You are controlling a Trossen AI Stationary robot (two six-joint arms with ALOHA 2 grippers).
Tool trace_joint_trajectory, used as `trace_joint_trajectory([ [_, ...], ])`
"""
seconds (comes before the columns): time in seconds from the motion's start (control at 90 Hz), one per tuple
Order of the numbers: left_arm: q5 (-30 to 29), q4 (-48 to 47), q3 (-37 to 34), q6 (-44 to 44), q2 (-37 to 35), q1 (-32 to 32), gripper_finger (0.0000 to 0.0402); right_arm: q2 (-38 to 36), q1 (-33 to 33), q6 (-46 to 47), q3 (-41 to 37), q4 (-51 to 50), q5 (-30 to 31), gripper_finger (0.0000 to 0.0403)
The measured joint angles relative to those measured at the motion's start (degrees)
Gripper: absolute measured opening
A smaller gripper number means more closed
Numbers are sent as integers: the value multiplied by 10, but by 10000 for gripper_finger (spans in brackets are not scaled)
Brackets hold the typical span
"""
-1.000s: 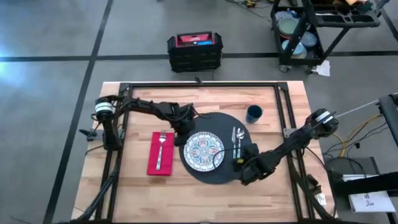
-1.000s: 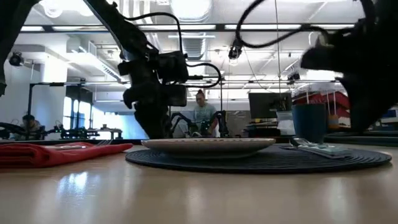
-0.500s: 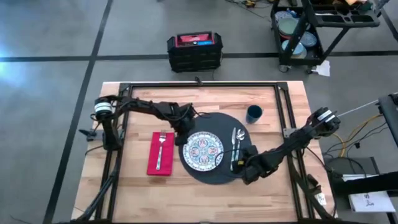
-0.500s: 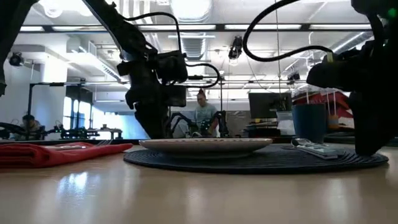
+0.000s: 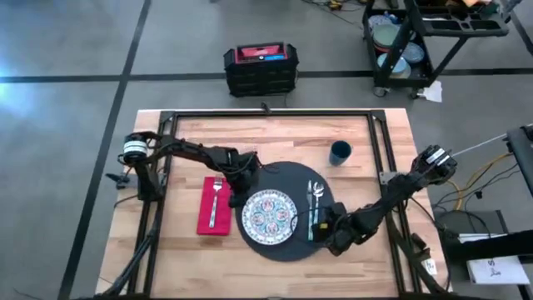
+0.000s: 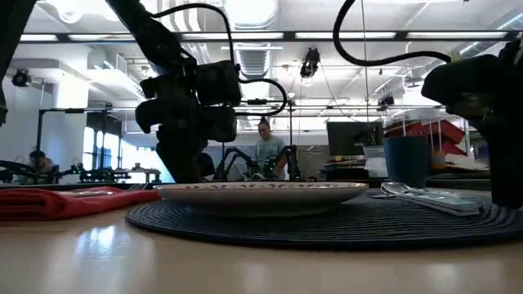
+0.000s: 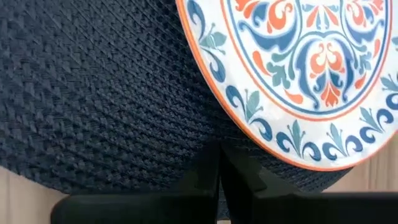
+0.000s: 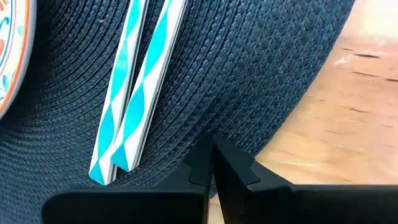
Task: Set table place
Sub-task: Adjust the black placemat, then return to Home Position
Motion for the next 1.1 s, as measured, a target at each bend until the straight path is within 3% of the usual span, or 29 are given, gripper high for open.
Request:
trace_joint_trajectory([
  [0.122, -9, -6, 1, -10, -16, 0, 0, -11, 0, -3, -2, -8, 7, 0],
  [0.289, -81, -25, 3, -11, -62, 1, 0, -43, 0, -11, 0, -48, 23, 0],
  [0.478, -112, -75, 3, -31, -132, 2, 0, -104, -4, -57, 55, -208, 63, 0],
  [0.622, -111, -97, 3, -105, -204, -2, 0, -155, -11, -60, 116, -381, 117, 0],
  [0.767, -107, -97, 3, -165, -289, -19, 0, -204, -13, -72, 172, -487, 205, 0],
  [0.933, -105, -42, 2, -172, -408, -60, 0, -296, -4, -199, 211, -458, 396, 0],
  [1.022, -97, 56, -16, -169, -478, -78, 0, -360, 3, -300, 204, -399, 499, 0],
  [1.1, -59, 213, -63, -197, -538, -81, 0, -422, 8, -381, 182, -344, 538, 0],
])
